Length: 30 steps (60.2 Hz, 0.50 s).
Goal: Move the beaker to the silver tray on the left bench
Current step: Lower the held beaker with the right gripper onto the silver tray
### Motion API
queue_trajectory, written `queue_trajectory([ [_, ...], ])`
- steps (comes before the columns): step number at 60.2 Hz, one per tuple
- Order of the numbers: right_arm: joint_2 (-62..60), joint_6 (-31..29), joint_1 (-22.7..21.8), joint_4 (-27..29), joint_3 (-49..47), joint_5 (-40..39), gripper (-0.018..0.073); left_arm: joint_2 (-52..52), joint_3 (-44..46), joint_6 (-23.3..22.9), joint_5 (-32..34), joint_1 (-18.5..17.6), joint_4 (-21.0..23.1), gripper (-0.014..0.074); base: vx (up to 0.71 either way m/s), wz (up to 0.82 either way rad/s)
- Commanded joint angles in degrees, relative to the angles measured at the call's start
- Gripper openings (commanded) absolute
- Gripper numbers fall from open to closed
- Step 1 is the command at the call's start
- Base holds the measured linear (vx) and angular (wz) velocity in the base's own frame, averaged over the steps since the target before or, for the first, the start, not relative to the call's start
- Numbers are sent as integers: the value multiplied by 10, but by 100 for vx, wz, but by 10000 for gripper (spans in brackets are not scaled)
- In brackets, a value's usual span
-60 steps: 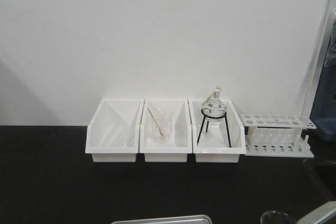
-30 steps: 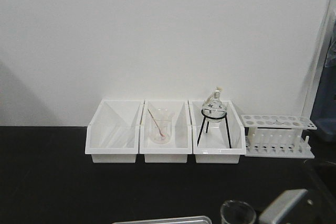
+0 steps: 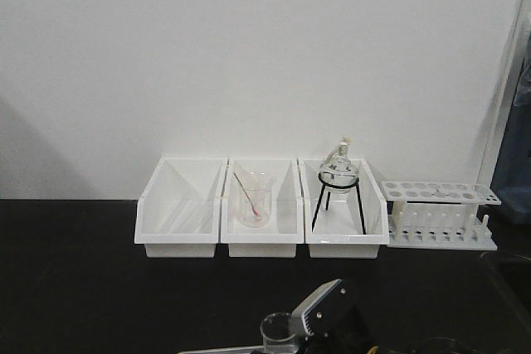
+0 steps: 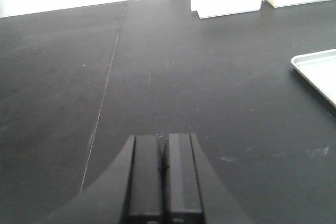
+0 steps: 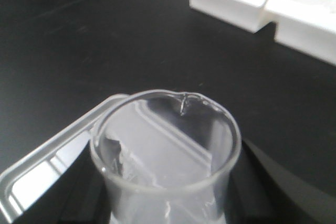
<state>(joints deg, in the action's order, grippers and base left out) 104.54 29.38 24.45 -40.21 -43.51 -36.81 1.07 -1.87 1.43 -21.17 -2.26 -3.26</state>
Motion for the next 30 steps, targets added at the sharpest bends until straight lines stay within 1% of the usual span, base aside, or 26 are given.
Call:
queue_trajectory([
  [1, 10, -30, 0, 1, -17, -69, -11, 4, -11, -1, 43, -2, 2, 1, 0, 0],
  [9, 59, -73, 0, 1, -17, -88, -10, 4, -11, -1, 43, -2, 2, 1, 0, 0],
  [17, 81, -86, 0, 14, -17, -101, 8, 4, -11, -1, 43, -2, 2, 1, 0, 0],
  [25, 88, -86, 0, 47, -17, -98, 61, 4, -11, -1, 43, -2, 2, 1, 0, 0],
  [30, 90, -86, 0, 50, -17, -97, 115, 4, -11, -1, 43, -2, 2, 1, 0, 0],
])
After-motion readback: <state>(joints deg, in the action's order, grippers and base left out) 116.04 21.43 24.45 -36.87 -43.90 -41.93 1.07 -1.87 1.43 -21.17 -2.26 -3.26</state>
